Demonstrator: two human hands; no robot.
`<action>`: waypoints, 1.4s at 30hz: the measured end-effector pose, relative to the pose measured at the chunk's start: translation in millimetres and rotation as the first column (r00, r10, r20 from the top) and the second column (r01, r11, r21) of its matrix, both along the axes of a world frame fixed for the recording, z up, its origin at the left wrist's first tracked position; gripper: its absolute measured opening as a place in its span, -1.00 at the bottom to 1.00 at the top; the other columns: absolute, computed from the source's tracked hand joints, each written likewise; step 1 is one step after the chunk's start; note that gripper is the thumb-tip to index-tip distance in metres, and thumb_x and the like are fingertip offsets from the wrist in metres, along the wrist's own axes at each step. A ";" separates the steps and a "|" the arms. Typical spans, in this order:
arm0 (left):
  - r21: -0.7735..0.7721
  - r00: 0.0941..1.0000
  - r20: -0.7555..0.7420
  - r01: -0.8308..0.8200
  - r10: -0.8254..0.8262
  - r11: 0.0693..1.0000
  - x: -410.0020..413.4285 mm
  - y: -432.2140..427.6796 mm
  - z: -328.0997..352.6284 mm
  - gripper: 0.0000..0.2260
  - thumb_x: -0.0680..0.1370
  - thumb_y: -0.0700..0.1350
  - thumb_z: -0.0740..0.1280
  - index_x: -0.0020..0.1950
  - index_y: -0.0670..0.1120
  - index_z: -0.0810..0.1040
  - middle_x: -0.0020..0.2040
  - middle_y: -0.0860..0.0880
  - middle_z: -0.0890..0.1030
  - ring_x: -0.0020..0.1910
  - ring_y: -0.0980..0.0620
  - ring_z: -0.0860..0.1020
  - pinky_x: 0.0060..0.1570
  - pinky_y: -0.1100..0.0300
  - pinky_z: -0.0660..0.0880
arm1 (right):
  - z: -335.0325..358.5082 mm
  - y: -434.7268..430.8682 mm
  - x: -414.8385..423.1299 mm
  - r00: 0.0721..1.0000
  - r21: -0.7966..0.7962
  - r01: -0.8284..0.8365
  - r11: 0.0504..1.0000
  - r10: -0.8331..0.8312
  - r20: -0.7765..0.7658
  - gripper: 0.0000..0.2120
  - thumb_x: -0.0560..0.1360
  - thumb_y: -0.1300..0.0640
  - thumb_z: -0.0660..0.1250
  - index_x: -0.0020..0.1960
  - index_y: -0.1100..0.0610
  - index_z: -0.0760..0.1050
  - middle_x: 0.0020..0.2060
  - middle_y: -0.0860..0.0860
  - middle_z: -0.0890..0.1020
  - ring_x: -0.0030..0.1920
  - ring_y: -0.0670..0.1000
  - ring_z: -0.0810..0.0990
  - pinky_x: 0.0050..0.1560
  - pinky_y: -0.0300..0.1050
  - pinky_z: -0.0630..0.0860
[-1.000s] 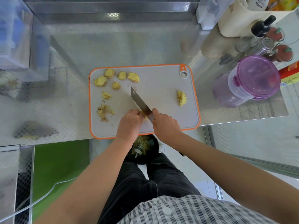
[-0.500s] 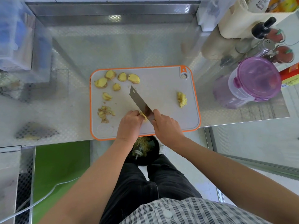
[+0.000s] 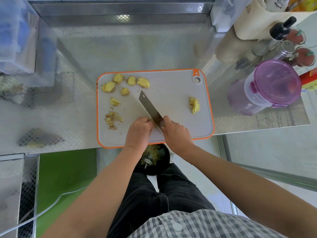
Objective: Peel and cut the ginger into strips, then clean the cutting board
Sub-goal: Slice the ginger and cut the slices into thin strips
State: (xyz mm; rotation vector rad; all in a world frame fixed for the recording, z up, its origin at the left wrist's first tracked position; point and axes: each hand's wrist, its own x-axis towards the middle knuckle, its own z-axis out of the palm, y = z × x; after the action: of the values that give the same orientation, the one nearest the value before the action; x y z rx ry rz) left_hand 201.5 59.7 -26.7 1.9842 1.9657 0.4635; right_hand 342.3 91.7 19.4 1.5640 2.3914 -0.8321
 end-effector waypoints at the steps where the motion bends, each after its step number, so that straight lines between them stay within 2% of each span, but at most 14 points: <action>1: 0.004 1.000 0.002 -0.001 0.001 1.000 0.1 0.0 1.2 -0.77 0.21 -0.43 0.52 -0.42 -0.20 0.53 -0.45 -0.09 0.42 -0.45 -0.10 0.41 -0.53 0.20 0.30 | 1.2 -0.1 1.8 1.000 0.011 0.002 1.000 -0.002 -0.016 -0.95 0.64 0.14 0.04 0.03 0.12 0.19 -0.35 -0.04 0.34 -0.33 0.14 0.38 -0.28 -0.04 0.31; 3: 0.018 1.000 0.015 0.002 -0.002 1.000 0.1 0.2 3.6 -0.77 0.21 -0.44 0.52 -0.43 -0.20 0.52 -0.47 -0.09 0.40 -0.46 -0.09 0.39 -0.51 0.23 0.25 | 3.6 -0.9 4.8 1.000 0.025 -0.006 1.000 0.007 -0.029 -0.94 0.64 0.16 0.03 -0.01 0.09 0.15 -0.37 -0.06 0.33 -0.33 0.14 0.41 -0.29 -0.04 0.32; 6: 0.022 1.000 0.028 0.005 -0.006 1.000 -0.4 0.4 4.8 -0.76 0.20 -0.45 0.51 -0.43 -0.19 0.52 -0.47 -0.09 0.42 -0.47 -0.10 0.39 -0.51 0.24 0.24 | 4.5 -2.2 7.6 0.999 0.026 -0.044 0.999 0.044 -0.005 -0.98 0.63 0.17 0.03 0.05 0.10 0.19 -0.29 0.00 0.44 -0.29 0.14 0.47 -0.29 -0.05 0.32; 11: 0.009 1.000 0.030 0.005 -0.005 1.000 -1.8 -0.1 1.8 -0.77 0.20 -0.45 0.51 -0.43 -0.18 0.54 -0.46 -0.09 0.43 -0.47 -0.10 0.40 -0.54 0.22 0.28 | 5.4 -1.2 7.2 0.998 0.036 -0.068 0.997 0.068 0.011 -0.90 0.62 0.19 0.05 0.13 0.13 0.24 -0.22 0.05 0.50 -0.27 0.15 0.49 -0.29 -0.05 0.34; 18: 0.022 0.999 0.049 0.011 -0.012 1.000 -1.3 0.5 3.7 -0.75 0.19 -0.46 0.50 -0.43 -0.19 0.51 -0.47 -0.10 0.41 -0.48 -0.10 0.39 -0.53 0.22 0.25 | 3.4 0.3 0.8 0.996 0.016 -0.064 0.998 0.063 0.059 -0.92 0.60 0.24 0.06 0.08 0.14 0.22 -0.27 0.03 0.45 -0.30 0.14 0.44 -0.31 -0.06 0.30; 22: 0.004 0.999 0.039 0.005 -0.005 1.000 -2.2 -1.2 -0.4 -0.79 0.24 -0.44 0.49 -0.42 -0.21 0.52 -0.44 -0.11 0.42 -0.45 -0.12 0.41 -0.53 0.17 0.33 | -2.5 0.8 -4.7 0.996 0.021 -0.054 0.998 0.052 0.077 -0.94 0.61 0.22 0.06 0.08 0.14 0.23 -0.24 0.03 0.45 -0.28 0.16 0.45 -0.29 -0.04 0.30; 25: -0.010 1.000 0.026 -0.005 0.006 1.000 -3.0 -1.3 -3.6 -0.80 0.27 -0.42 0.49 -0.42 -0.22 0.51 -0.43 -0.11 0.42 -0.43 -0.12 0.41 -0.54 0.12 0.38 | -3.6 1.1 -3.0 0.998 0.016 -0.043 0.999 0.042 0.047 -0.94 0.64 0.15 0.03 0.07 0.14 0.22 -0.21 0.02 0.45 -0.28 0.17 0.42 -0.27 -0.04 0.31; 29: -0.003 0.999 0.040 0.006 -0.006 1.000 -3.1 -1.8 -2.2 -0.81 0.25 -0.43 0.50 -0.40 -0.21 0.55 -0.42 -0.10 0.43 -0.44 -0.11 0.41 -0.54 0.15 0.38 | 3.8 2.2 3.4 1.000 0.023 -0.024 0.999 0.024 -0.011 -0.94 0.64 0.14 0.02 0.00 0.10 0.16 -0.31 -0.03 0.38 -0.32 0.14 0.41 -0.28 -0.05 0.32; 31: 0.001 0.999 0.047 0.004 -0.004 1.000 -2.9 -1.8 -1.1 -0.82 0.25 -0.42 0.51 -0.38 -0.20 0.58 -0.41 -0.10 0.44 -0.45 -0.11 0.42 -0.54 0.17 0.38 | 7.3 2.0 6.0 0.999 0.031 -0.043 0.999 0.044 -0.006 -0.97 0.63 0.15 0.03 0.05 0.11 0.20 -0.29 -0.01 0.41 -0.30 0.14 0.45 -0.29 -0.04 0.35; 35: 0.009 0.999 0.052 0.005 -0.005 1.000 -2.5 -0.5 1.8 -0.82 0.24 -0.42 0.52 -0.38 -0.20 0.59 -0.40 -0.10 0.48 -0.47 -0.11 0.43 -0.55 0.15 0.41 | 8.1 1.4 5.3 0.996 0.024 -0.082 0.996 0.082 0.025 -0.88 0.62 0.18 0.05 0.15 0.13 0.24 -0.20 0.05 0.52 -0.25 0.16 0.50 -0.28 -0.05 0.36; 42: 0.007 0.998 0.065 0.003 -0.004 1.000 -3.0 -1.4 -1.1 -0.83 0.27 -0.42 0.49 -0.38 -0.21 0.57 -0.41 -0.11 0.46 -0.45 -0.12 0.43 -0.53 0.16 0.37 | -0.3 -0.1 -5.2 0.994 0.032 -0.075 0.997 0.072 0.084 -0.91 0.60 0.25 0.07 0.09 0.14 0.22 -0.26 0.02 0.44 -0.33 0.13 0.43 -0.33 -0.06 0.31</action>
State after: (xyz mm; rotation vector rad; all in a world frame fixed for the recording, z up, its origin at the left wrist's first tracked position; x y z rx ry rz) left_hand 198.4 58.3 -27.8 1.9509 1.9232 0.5280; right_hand 337.2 91.6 19.1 1.4819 2.4016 -0.7009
